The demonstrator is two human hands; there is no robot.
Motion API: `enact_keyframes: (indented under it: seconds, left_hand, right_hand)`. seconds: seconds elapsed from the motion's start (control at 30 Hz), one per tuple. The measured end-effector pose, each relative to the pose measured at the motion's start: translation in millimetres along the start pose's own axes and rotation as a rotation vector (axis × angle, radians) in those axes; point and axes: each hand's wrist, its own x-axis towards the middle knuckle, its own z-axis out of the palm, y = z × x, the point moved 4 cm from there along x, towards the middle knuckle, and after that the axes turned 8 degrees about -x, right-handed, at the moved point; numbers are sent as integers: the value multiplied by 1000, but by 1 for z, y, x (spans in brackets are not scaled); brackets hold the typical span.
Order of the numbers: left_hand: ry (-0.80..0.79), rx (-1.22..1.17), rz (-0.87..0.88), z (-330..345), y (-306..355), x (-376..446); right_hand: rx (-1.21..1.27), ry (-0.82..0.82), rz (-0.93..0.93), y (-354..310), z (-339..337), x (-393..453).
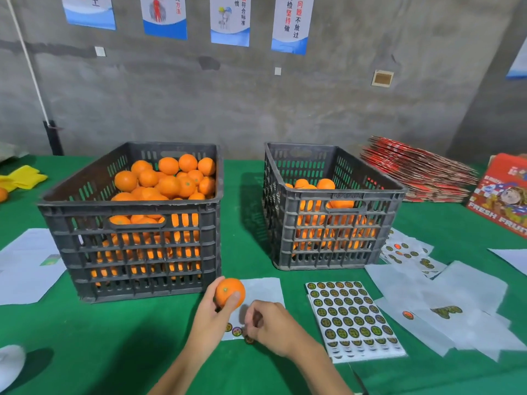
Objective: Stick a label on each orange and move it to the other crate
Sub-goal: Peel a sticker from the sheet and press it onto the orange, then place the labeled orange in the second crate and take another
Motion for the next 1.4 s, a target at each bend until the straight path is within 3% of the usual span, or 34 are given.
enact_keyframes:
  seconds: [0.13, 0.6, 1.17, 1.4]
  left_hand:
    - [-5, 3, -1, 0, -2, 0]
    - [2, -10, -4, -1, -3, -1]
    - [18, 12, 7, -1, -3, -2]
    - [7, 14, 3, 0, -1, -3]
  right_hand:
    - [-112, -36, -39, 3, 8, -2]
    - [160, 9, 32, 17, -5, -6]
    - [-88, -179, 43, 1, -3, 1]
    - [149, -145, 67, 7, 1, -7]
